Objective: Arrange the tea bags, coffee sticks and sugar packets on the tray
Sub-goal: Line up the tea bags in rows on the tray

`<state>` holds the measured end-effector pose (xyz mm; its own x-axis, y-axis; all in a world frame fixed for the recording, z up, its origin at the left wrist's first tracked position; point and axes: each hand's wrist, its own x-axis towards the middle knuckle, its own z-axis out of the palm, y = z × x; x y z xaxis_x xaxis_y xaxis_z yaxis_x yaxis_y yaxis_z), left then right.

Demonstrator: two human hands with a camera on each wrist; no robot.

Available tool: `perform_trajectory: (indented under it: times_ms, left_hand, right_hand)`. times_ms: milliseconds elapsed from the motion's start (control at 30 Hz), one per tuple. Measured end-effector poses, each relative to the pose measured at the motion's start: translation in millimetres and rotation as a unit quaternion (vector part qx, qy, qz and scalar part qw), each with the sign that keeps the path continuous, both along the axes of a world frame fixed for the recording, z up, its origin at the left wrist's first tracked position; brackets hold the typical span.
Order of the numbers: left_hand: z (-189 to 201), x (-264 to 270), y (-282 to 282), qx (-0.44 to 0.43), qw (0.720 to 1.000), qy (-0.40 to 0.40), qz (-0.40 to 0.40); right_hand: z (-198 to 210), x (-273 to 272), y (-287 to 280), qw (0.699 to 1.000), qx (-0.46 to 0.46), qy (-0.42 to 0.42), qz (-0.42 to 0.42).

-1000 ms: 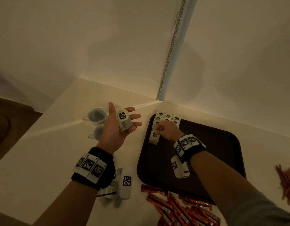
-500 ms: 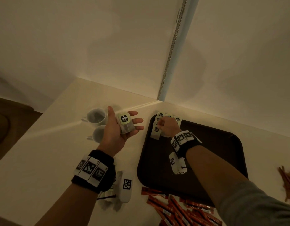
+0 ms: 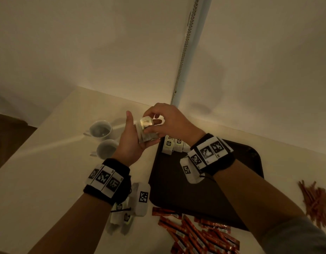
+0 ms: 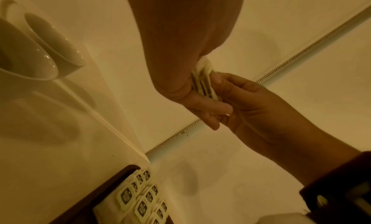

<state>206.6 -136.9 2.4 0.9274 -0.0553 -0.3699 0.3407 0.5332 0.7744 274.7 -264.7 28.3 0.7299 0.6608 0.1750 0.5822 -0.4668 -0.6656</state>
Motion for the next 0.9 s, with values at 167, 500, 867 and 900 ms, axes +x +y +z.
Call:
perform_trajectory:
  times_ms: [167,500,867,900]
  left_hand:
    - [5.1,-4.2,-3.2,-0.006,0.999,-0.025,-0.020]
    - [5.8,-10.2,-13.4,-0.057,0.994,-0.094,0.026]
    - [14.0,-12.0,-15.6,-0.182,0.977,-0.083,0.068]
    - [14.4,-12.3,-15.3,-0.187,0.977,-0.082,0.065]
  right_hand:
    - [14.7,4.0,-11.0,0.998,0.037,0.018,-0.055]
    - [81.6,2.1,-6.3,0.998,-0.031,0.000,-0.046]
    - [98.3,-4.5,7.1,0.991,-0.099,-0.016,-0.083]
    - [98.5,-5.3,7.8,0.991,-0.097,-0.013,-0.086]
